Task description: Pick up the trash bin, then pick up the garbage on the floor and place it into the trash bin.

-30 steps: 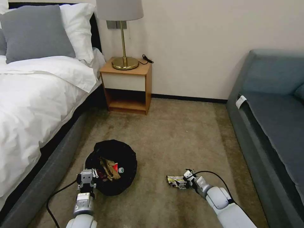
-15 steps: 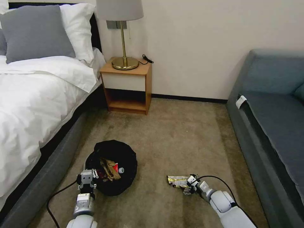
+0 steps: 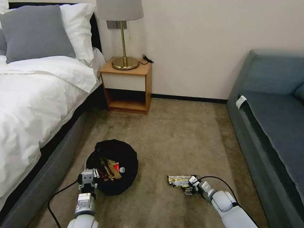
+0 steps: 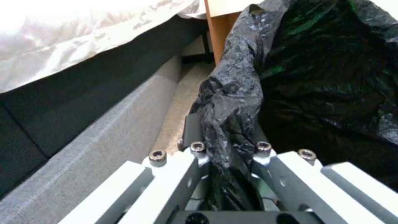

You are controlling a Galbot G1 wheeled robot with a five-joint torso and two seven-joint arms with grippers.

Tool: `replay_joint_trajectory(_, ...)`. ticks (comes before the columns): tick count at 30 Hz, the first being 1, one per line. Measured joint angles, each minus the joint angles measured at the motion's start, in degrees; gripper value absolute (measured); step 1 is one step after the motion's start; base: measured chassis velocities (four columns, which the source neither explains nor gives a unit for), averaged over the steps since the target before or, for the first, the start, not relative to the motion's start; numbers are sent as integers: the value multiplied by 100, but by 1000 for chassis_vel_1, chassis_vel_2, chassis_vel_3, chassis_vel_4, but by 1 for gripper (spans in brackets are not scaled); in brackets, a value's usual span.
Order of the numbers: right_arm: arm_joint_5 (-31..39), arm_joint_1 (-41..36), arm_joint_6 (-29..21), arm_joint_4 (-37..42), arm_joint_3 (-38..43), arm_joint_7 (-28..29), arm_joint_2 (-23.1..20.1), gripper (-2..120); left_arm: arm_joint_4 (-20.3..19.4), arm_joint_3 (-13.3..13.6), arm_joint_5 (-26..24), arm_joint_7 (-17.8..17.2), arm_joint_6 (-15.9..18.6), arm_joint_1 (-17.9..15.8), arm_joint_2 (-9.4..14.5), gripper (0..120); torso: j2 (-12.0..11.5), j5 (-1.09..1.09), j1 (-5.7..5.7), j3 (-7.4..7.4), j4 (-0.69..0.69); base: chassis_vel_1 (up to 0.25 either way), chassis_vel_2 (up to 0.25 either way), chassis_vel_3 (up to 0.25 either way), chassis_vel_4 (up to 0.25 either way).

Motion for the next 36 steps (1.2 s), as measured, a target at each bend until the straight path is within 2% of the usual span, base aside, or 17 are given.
replay_joint_trajectory(3,9,0,33,-27,3,-80,14,82,-1,1,1,0,5,-4,-1,4,0,0,0,0,0,0,0,0,0)
replay_joint_trajectory(13,-11,6,115,-126,49,-216,55,80,27,1,-8,4,7,-27,0,4,0,-2,0,0,-1,0,0,0,0)
replay_joint_trajectory(16,-32,9,148,-161,63,-238,83,76,48,5,-13,6,7,-45,1,4,0,-3,0,0,-2,0,0,0,0)
replay_joint_trajectory(19,-38,27,165,-193,62,-252,109,62,59,7,-24,9,8,-68,7,4,0,0,0,0,0,0,0,0,0)
replay_joint_trajectory(23,-41,44,169,-217,59,-260,121,53,74,7,-34,11,8,-81,11,4,0,1,0,0,0,0,0,0,0)
replay_joint_trajectory(26,-52,69,177,-259,57,-264,141,37,101,6,-56,13,8,-94,18,4,1,5,0,-1,3,0,0,0,0)
replay_joint_trajectory(28,-64,73,185,-273,56,-265,149,33,113,5,-61,13,7,-98,20,4,0,3,0,0,3,0,0,0,0)
replay_joint_trajectory(31,-86,93,200,-319,56,-268,176,20,142,2,-80,15,5,-115,27,4,0,3,0,0,2,0,0,0,0)
replay_joint_trajectory(32,-86,93,200,-319,56,-268,176,20,142,2,-80,15,5,-115,27,4,0,3,0,0,2,0,0,0,0)
replay_joint_trajectory(35,-116,116,216,-371,56,-278,202,6,155,-3,-102,19,4,-131,33,4,0,1,0,0,1,0,0,0,0)
replay_joint_trajectory(36,-116,116,216,-371,56,-278,202,6,155,-3,-102,19,4,-131,33,4,0,1,0,0,1,0,0,0,0)
